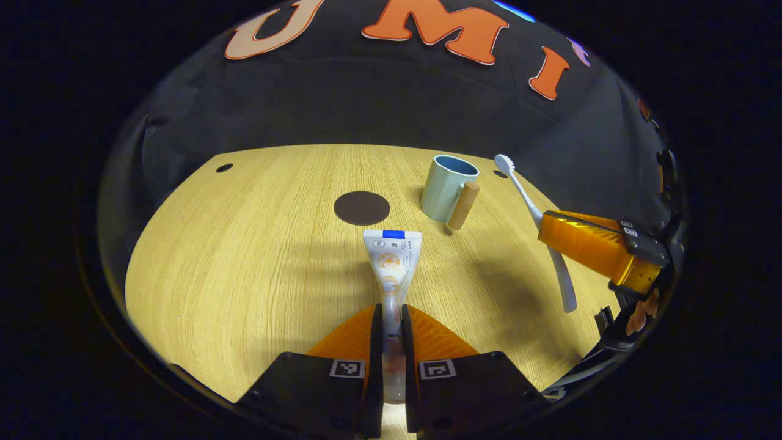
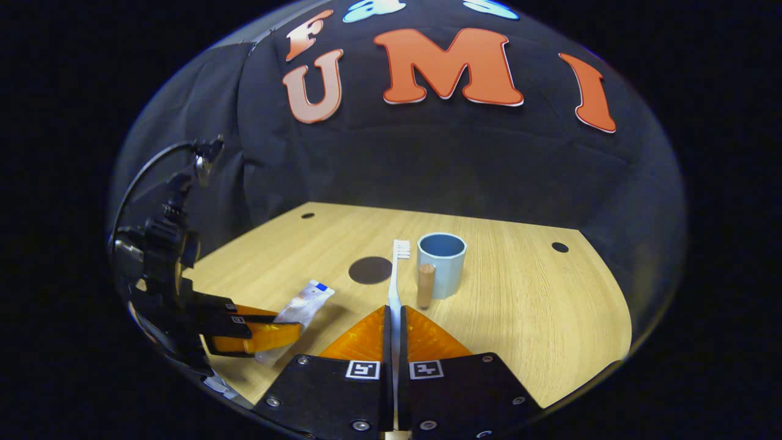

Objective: Put the toothbrush and toothpaste on the desktop into the cup, then pick up the cup and place it on the coaster on the desktop.

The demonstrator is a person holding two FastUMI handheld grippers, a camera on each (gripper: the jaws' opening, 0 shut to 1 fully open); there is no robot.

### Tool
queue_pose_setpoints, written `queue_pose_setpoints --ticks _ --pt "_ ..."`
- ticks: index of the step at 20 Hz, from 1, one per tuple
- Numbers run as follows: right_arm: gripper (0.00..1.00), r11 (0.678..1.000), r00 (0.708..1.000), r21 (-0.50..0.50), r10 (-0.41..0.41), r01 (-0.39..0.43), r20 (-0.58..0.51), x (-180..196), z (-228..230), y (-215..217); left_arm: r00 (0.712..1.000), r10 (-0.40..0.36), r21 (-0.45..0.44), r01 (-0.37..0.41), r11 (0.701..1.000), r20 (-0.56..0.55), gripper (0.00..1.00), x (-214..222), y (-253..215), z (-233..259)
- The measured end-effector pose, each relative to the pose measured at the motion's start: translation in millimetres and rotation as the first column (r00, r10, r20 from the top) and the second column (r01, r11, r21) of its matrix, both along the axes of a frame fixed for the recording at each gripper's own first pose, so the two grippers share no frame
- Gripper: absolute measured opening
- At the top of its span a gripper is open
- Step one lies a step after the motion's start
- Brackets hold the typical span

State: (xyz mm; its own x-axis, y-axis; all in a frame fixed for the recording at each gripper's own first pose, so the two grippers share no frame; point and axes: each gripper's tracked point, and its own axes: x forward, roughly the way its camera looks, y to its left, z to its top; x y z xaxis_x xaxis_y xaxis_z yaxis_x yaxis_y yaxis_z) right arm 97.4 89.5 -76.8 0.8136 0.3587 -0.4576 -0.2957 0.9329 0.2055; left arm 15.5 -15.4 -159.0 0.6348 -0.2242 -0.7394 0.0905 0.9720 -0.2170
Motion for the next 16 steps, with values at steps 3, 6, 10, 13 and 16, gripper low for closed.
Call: queue_pose_setpoints --ticks 3,6,10,13,16 --pt "0.03 0.999 0.998 0.032 -0.010 0.008 0.062 6 16 -5 0.998 0.009 0.018 -0.010 1.000 0.060 0.18 6 10 10" --pt "0.03 0.998 0.993 0.055 -0.035 0.029 0.115 10 27 -10 0.994 0.016 0.013 -0.017 1.000 0.105 0.18 11 12 23" --pt "0.03 0.994 0.979 0.096 -0.078 0.061 0.189 31 44 -16 0.989 0.006 0.014 -0.008 1.000 0.147 0.18 18 14 29" --pt "0.03 0.991 0.974 0.119 -0.088 0.064 0.208 44 46 -20 0.987 -0.001 0.000 0.001 1.000 0.163 0.18 21 14 31" --pt "0.03 0.986 0.966 0.142 -0.116 0.085 0.231 60 48 -26 0.984 0.014 0.005 -0.015 1.000 0.177 0.18 30 25 28"
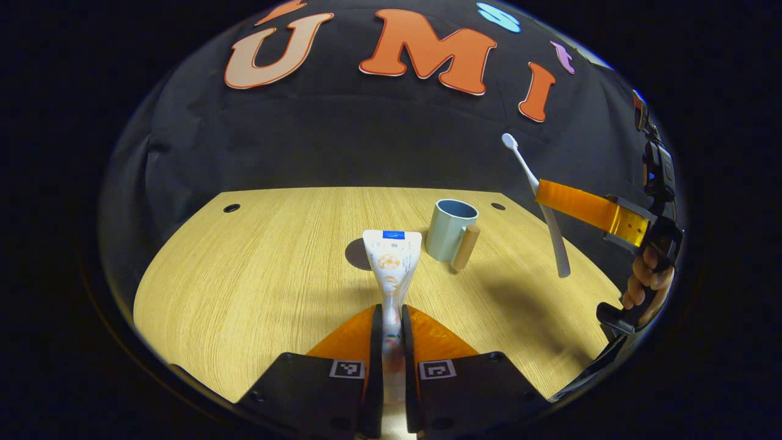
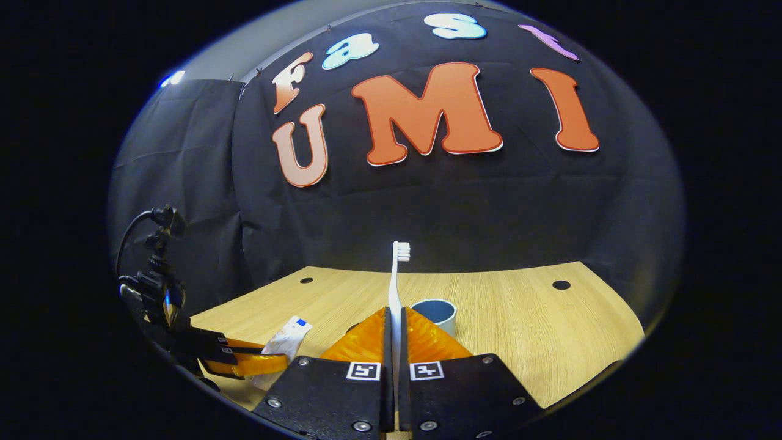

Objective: Put the toothbrush and toothpaste on the desktop into the cup, then pick up the cup and place it on the coaster on the desktop.

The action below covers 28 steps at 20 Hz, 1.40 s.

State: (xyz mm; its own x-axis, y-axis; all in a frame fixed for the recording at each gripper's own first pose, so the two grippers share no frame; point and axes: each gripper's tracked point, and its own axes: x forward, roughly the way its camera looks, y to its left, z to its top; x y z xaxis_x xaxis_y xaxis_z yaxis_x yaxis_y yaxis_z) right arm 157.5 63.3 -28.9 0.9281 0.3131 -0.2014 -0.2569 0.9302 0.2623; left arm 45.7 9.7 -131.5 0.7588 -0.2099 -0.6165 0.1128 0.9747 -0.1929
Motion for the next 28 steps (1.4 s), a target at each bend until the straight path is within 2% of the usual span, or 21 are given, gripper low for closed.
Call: queue_pose_setpoints --ticks 9,16,20,21,22,28 --pt "0.03 0.997 0.988 0.058 -0.053 0.045 0.147 45 23 2 1.000 -0.008 -0.017 0.008 1.000 -0.010 0.18 2 2 -12" --pt "0.03 0.993 0.970 0.108 -0.065 0.040 0.235 74 30 2 1.000 -0.006 -0.006 0.006 1.000 0.006 0.18 0 7 -11" --pt "0.03 0.989 0.962 0.134 -0.095 0.062 0.256 89 28 -5 1.000 -0.013 0.002 0.012 1.000 0.010 0.18 3 6 -11" --pt "0.07 0.987 0.964 0.145 -0.098 0.064 0.246 93 23 -6 1.000 -0.027 -0.001 0.027 1.000 0.004 0.18 1 3 -12" --pt "0.03 0.986 0.967 0.153 -0.099 0.064 0.236 96 21 -6 0.999 -0.038 -0.008 0.038 0.999 0.003 0.18 1 3 -12" --pt "0.03 0.986 0.955 0.129 -0.138 0.107 0.261 121 8 -11 0.999 -0.036 0.003 0.036 0.999 0.013 0.18 -1 3 -6"
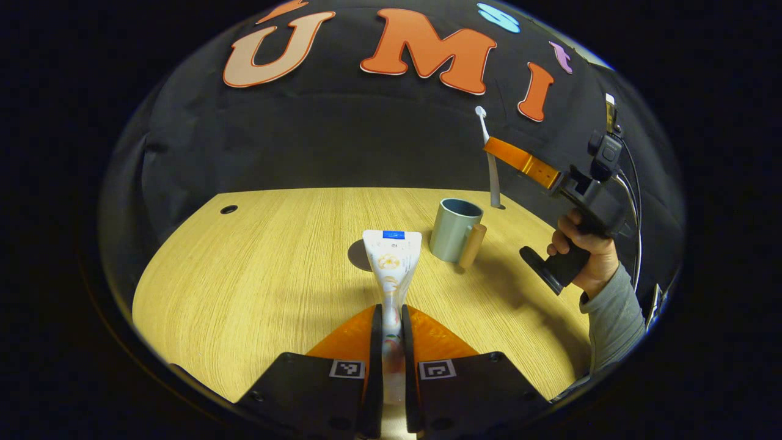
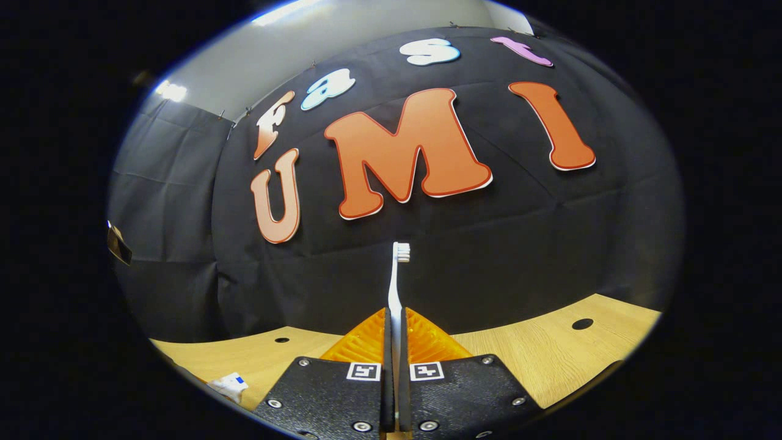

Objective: Put the toothbrush and toothpaste on the desktop into the cup, then pick up the cup and place it on the coaster on the desktop.

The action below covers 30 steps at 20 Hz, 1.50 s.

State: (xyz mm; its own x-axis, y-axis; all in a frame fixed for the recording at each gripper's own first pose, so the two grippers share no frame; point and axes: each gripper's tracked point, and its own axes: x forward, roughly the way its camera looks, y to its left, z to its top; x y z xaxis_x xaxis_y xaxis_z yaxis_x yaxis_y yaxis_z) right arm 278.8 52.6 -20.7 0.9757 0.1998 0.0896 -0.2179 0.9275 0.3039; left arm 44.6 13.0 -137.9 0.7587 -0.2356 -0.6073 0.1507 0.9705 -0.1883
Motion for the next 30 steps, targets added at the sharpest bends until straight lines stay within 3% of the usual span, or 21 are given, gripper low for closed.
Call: queue_pose_setpoints --ticks 12,13,14,16,22,30 --pt "0.04 0.999 0.999 -0.027 -0.031 0.030 -0.037 30 -40 3 1.000 0.010 0.032 -0.010 0.999 0.001 0.17 -16 -2 38" --pt "0.08 0.999 0.998 -0.015 -0.032 0.031 -0.054 32 -45 1 1.000 0.009 0.022 -0.009 1.000 0.007 0.17 -16 -1 42" --pt "0.04 1.000 0.997 -0.007 -0.031 0.031 -0.066 33 -50 0 1.000 0.011 0.009 -0.011 1.000 0.008 0.18 -16 0 46" --pt "0.04 0.999 0.996 -0.022 -0.035 0.034 -0.078 34 -58 1 1.000 0.009 -0.003 -0.009 1.000 0.014 0.18 -17 1 52" --pt "0.04 0.999 0.991 0.005 -0.044 0.045 -0.128 35 -78 0 0.994 0.018 0.016 -0.020 1.000 0.111 0.18 8 0 84" --pt "0.07 0.998 0.984 -0.011 -0.066 0.065 -0.166 33 -88 -19 0.963 0.001 0.046 -0.014 0.999 0.268 0.18 40 3 124"
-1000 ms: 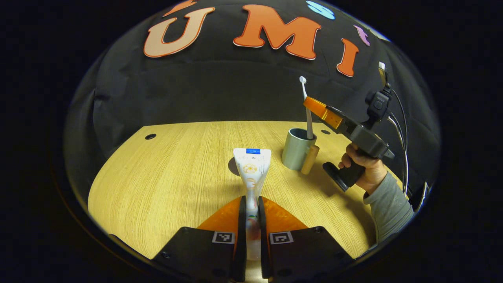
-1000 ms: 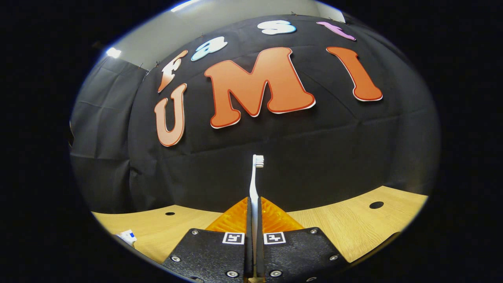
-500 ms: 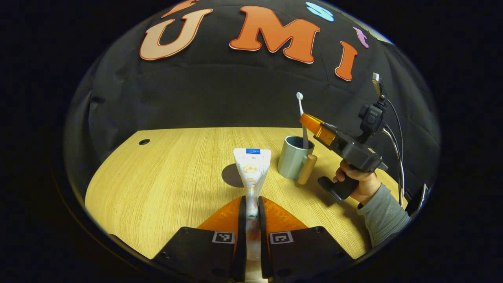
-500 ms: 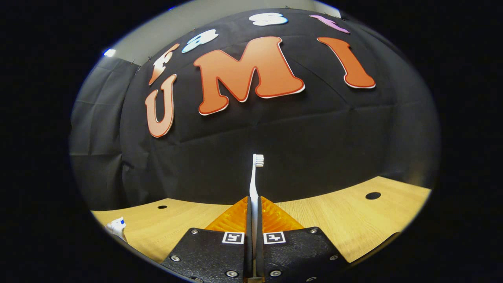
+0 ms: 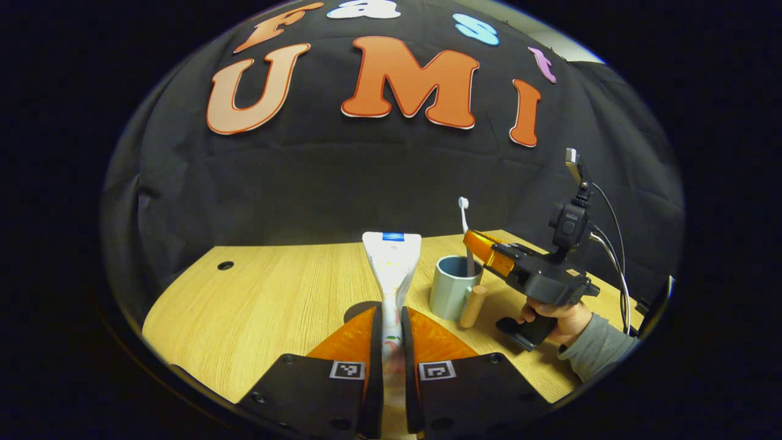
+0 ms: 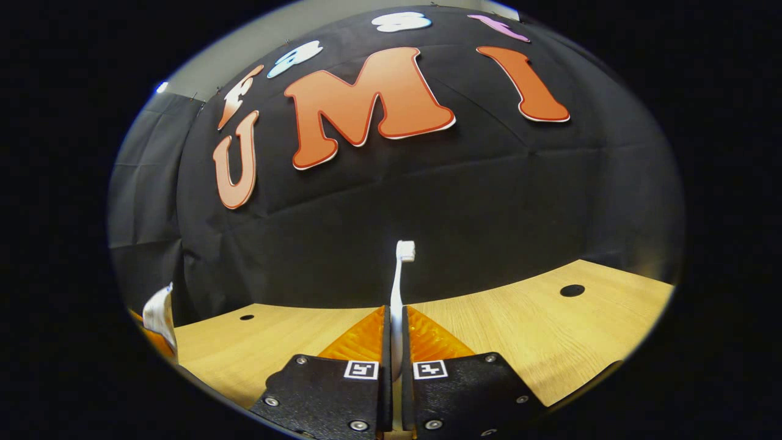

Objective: Put the toothbrush and toothpaste on the desktop into the cup, then pick up the cup and place it on the coaster on the desktop.

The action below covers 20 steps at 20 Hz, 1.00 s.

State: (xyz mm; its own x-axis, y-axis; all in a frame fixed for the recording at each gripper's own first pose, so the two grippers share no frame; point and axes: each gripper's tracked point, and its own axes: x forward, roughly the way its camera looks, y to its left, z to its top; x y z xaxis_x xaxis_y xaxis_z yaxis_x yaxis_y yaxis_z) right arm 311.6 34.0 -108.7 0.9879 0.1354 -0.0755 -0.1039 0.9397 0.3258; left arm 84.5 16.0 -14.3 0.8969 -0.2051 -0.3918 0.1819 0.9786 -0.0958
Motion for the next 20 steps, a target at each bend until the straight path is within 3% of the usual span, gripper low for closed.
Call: queue_pose_setpoints --ticks 5,9,14,17,18,19,20 --pt "0.07 1.000 1.000 0.027 0.002 -0.002 -0.020 -8 5 -12 0.997 -0.005 -0.028 0.007 1.000 0.083 0.18 24 -11 13" --pt "0.14 1.000 1.000 0.009 0.016 -0.016 -0.015 -21 12 -23 0.991 -0.005 -0.070 0.014 0.997 0.135 0.18 52 -13 15" --pt "0.36 0.999 0.999 -0.023 0.026 -0.027 -0.034 -43 14 -40 0.981 -0.016 -0.097 0.036 0.995 0.195 0.18 89 -18 19" --pt "0.44 1.000 0.999 -0.018 0.023 -0.024 -0.022 -53 19 -48 0.973 -0.030 -0.125 0.060 0.990 0.228 0.18 117 -24 21" --pt "0.52 1.000 0.999 -0.024 0.020 -0.020 -0.027 -55 16 -50 0.971 -0.031 -0.134 0.064 0.989 0.239 0.18 121 -26 23" --pt "0.51 0.999 0.999 -0.030 0.016 -0.017 -0.031 -57 15 -52 0.968 -0.030 -0.141 0.067 0.988 0.250 0.18 125 -28 27" --pt "0.63 0.999 0.999 -0.033 0.015 -0.016 -0.032 -57 15 -55 0.964 -0.027 -0.148 0.069 0.987 0.264 0.18 129 -29 29"
